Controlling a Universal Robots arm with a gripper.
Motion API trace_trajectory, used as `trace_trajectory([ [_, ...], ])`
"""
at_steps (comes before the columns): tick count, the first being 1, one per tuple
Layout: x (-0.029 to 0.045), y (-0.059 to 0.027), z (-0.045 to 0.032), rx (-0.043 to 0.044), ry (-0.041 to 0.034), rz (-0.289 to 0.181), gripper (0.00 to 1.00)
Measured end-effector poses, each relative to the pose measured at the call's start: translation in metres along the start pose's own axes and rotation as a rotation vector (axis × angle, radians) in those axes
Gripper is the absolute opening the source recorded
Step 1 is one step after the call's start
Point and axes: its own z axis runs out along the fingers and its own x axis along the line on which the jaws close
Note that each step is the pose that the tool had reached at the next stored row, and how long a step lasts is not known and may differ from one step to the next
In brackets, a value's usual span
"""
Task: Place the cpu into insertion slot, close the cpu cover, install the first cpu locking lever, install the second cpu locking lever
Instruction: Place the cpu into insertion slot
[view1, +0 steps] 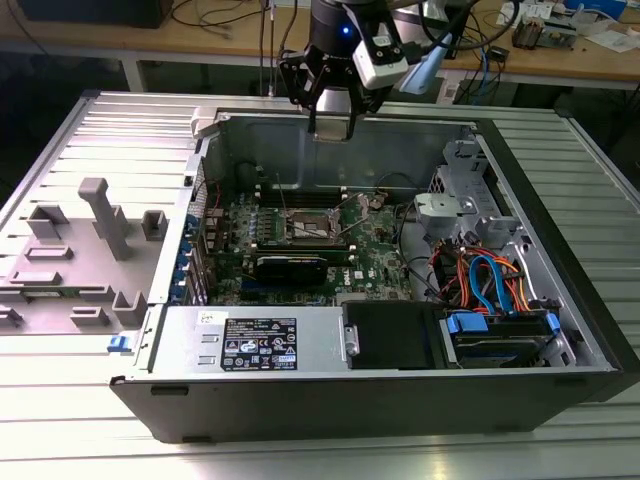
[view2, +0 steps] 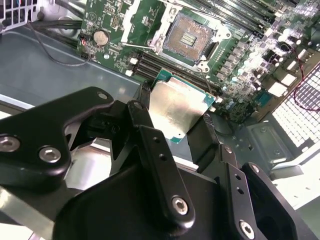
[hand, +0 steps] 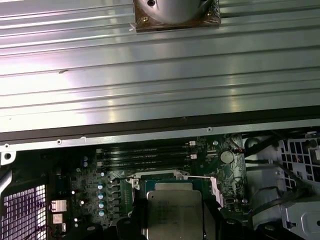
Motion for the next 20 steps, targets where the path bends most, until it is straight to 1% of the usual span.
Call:
trace_trajectory([
  [3,0.0000,-0.0003,0.0001,-0.0006,-0.0016,0.018,0.54],
  [10,0.0000,-0.0005,0.0001,-0.0006,-0.0019,0.020,0.54],
  [20,-0.0007,-0.0074,-0.0005,-0.0006,-0.0019,0.019,0.54],
])
